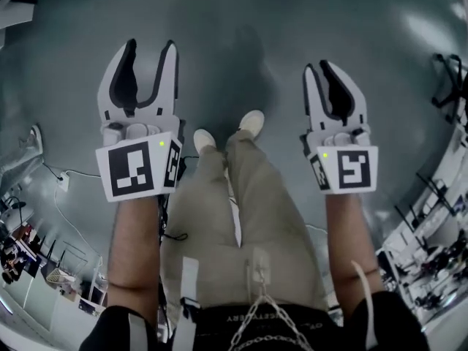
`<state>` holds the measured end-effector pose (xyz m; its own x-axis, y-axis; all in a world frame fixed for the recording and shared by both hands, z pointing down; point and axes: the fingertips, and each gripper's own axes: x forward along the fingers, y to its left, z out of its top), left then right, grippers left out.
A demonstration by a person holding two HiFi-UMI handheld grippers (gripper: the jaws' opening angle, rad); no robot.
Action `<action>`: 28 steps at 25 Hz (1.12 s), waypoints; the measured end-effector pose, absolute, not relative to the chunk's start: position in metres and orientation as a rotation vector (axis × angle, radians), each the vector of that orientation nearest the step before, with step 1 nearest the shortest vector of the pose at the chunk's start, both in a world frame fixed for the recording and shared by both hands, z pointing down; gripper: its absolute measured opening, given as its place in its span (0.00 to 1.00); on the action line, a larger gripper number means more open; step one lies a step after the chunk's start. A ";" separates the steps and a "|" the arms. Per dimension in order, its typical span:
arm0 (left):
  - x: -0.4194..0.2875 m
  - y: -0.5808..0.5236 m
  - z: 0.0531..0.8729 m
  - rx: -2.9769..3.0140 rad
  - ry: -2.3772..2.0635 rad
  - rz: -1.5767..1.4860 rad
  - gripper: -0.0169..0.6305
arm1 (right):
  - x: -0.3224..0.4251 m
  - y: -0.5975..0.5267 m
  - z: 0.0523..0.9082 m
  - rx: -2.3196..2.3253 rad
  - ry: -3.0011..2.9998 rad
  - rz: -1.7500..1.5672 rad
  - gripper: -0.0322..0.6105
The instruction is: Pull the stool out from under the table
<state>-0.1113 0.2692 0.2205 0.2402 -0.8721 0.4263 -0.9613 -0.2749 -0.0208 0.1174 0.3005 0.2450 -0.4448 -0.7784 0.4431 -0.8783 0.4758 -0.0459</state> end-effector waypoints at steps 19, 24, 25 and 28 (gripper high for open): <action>-0.111 0.184 0.255 2.389 -1.517 0.593 0.39 | 0.087 0.234 0.283 1.406 -2.313 0.537 0.47; -0.130 0.162 0.260 2.384 -1.471 0.628 0.40 | 0.058 0.210 0.281 1.429 -2.313 0.583 0.47; -0.135 0.156 0.260 2.384 -1.469 0.621 0.39 | 0.052 0.204 0.282 1.428 -2.314 0.584 0.47; -0.142 0.139 0.263 2.402 -1.444 0.625 0.39 | 0.039 0.187 0.284 1.431 -2.311 0.588 0.47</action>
<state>-0.1419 0.1394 0.2631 0.4104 -0.7677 0.4921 -0.8841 -0.4673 0.0083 0.0387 0.1865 0.2841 -0.4233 -0.7530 0.5039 -0.9022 0.4010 -0.1587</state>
